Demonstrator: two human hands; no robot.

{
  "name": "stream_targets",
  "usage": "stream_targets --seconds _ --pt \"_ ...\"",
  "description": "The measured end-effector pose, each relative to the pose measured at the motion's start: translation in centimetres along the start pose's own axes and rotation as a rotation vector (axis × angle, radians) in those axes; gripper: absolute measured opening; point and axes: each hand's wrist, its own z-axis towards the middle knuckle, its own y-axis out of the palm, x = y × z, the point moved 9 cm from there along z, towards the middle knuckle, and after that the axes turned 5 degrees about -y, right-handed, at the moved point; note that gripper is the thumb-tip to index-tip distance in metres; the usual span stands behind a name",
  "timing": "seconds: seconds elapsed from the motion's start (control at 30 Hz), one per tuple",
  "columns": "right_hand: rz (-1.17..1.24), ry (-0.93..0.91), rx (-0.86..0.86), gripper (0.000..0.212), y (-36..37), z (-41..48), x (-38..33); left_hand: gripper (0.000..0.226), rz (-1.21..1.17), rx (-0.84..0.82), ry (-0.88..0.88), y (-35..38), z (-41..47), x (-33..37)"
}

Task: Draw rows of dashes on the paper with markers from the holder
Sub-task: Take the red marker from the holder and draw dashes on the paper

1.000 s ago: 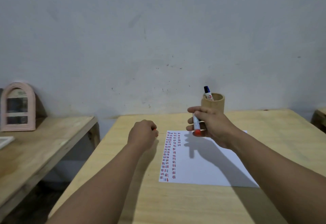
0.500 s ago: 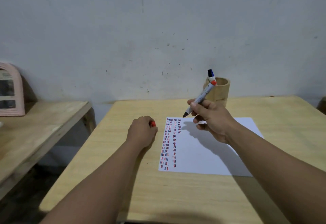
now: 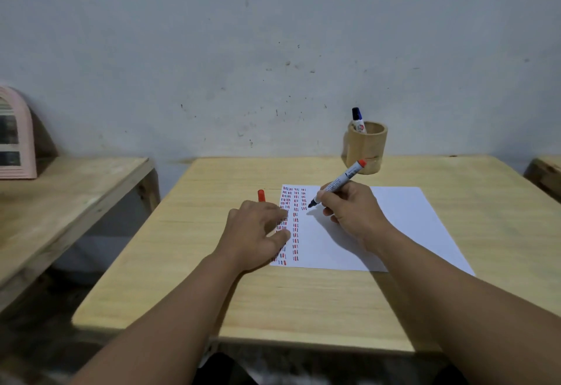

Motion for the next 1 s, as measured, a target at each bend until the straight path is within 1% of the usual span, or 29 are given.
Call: stream_targets --seconds 0.2,0.37,0.47,0.53,0.6,0.73,0.87,1.0 --pt "-0.095 -0.061 0.049 0.017 0.6 1.0 0.4 0.048 0.045 -0.011 0.024 0.6 0.1 -0.1" --pt "-0.134 -0.088 0.070 0.018 1.4 1.7 0.7 0.043 -0.003 -0.010 0.023 0.8 0.5 -0.5" --pt "-0.151 -0.099 0.065 0.021 1.6 1.8 0.9 0.042 -0.013 -0.017 0.017 0.8 0.5 -0.6" --pt "-0.157 -0.107 0.056 0.018 1.7 1.7 0.9 0.044 0.007 -0.021 0.018 0.7 0.5 -0.4" --pt "-0.173 -0.116 0.050 0.015 1.7 1.7 1.0 0.044 0.019 -0.021 0.031 0.5 0.3 0.0" --pt "-0.201 -0.128 0.053 0.017 1.6 1.6 0.9 0.040 -0.004 -0.020 0.088 0.2 -0.2 1.0" --pt "-0.202 -0.130 0.058 0.017 1.6 1.8 0.9 0.041 -0.022 -0.084 0.037 0.9 -0.3 0.5" --pt "-0.216 -0.138 0.042 0.019 1.7 1.8 1.0 0.046 -0.027 -0.096 0.012 1.1 -0.3 0.3"
